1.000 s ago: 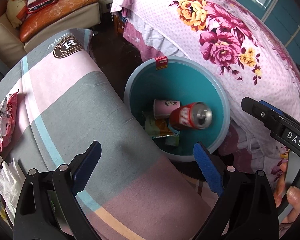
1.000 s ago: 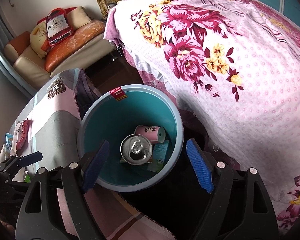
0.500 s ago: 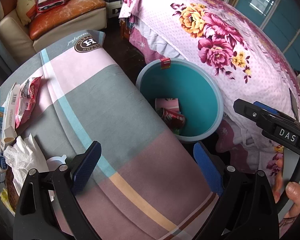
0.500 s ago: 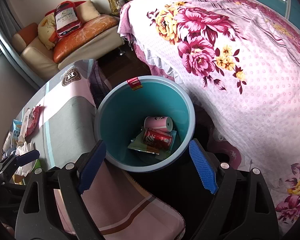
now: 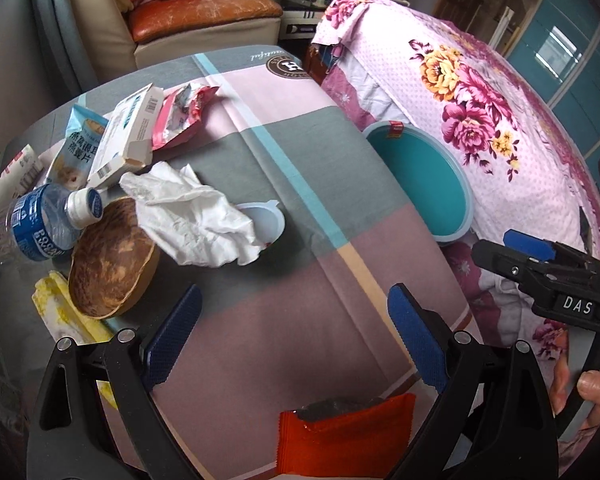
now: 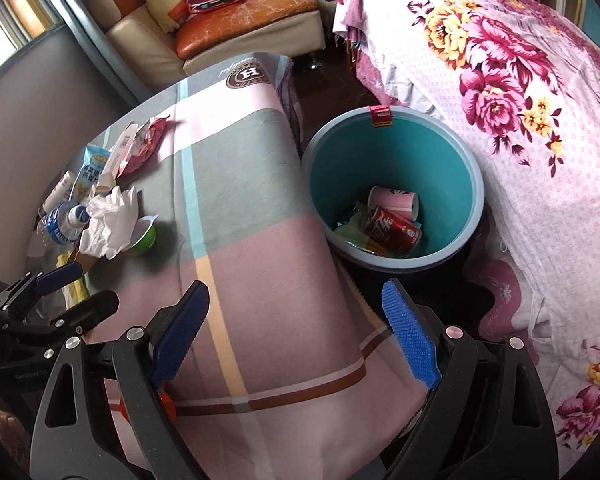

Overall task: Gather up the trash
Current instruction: 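Grasp the red snack bag with the right tool while the left tool grasps the yellow napkin, then carry the napkin and red bag over the teal bin and release both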

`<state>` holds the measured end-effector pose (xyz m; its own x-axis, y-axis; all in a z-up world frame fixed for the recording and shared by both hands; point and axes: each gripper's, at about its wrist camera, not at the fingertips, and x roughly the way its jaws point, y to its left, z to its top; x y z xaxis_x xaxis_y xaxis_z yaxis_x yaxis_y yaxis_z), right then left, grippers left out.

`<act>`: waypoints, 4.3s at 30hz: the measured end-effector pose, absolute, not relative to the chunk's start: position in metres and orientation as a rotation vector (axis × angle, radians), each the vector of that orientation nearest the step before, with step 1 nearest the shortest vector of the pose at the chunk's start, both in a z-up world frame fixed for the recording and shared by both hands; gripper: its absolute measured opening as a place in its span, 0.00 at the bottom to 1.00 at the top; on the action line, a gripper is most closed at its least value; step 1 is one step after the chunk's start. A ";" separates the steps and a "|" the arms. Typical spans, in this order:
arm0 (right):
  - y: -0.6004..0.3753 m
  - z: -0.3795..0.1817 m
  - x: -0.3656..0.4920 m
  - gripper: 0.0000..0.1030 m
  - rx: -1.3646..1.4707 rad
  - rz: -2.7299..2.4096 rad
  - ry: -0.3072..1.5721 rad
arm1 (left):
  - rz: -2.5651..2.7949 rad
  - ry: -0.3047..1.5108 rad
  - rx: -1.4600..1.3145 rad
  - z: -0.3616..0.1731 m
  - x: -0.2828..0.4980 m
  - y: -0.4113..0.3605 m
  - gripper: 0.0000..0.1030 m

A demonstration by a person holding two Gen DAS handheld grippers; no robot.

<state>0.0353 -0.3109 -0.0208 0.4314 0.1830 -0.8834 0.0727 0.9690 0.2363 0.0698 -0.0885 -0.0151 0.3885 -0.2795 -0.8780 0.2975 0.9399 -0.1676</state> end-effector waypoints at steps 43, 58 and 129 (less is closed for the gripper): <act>-0.196 -0.051 -0.006 0.48 0.171 0.302 1.244 | 0.107 1.160 -0.208 -0.075 0.070 0.073 0.87; -0.204 -0.052 0.011 0.44 0.186 0.304 1.198 | 0.134 1.126 -0.205 -0.067 0.053 0.104 0.13; -0.483 -0.021 0.070 0.10 0.516 -0.149 0.839 | -0.572 1.151 0.185 -0.035 0.156 -0.285 0.13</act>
<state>0.0697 -0.4835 -0.0206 0.6661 0.0729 -0.7423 0.3249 0.8674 0.3768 0.1563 -0.2850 -0.0346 0.2838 -0.3317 -0.8997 0.5168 0.8432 -0.1479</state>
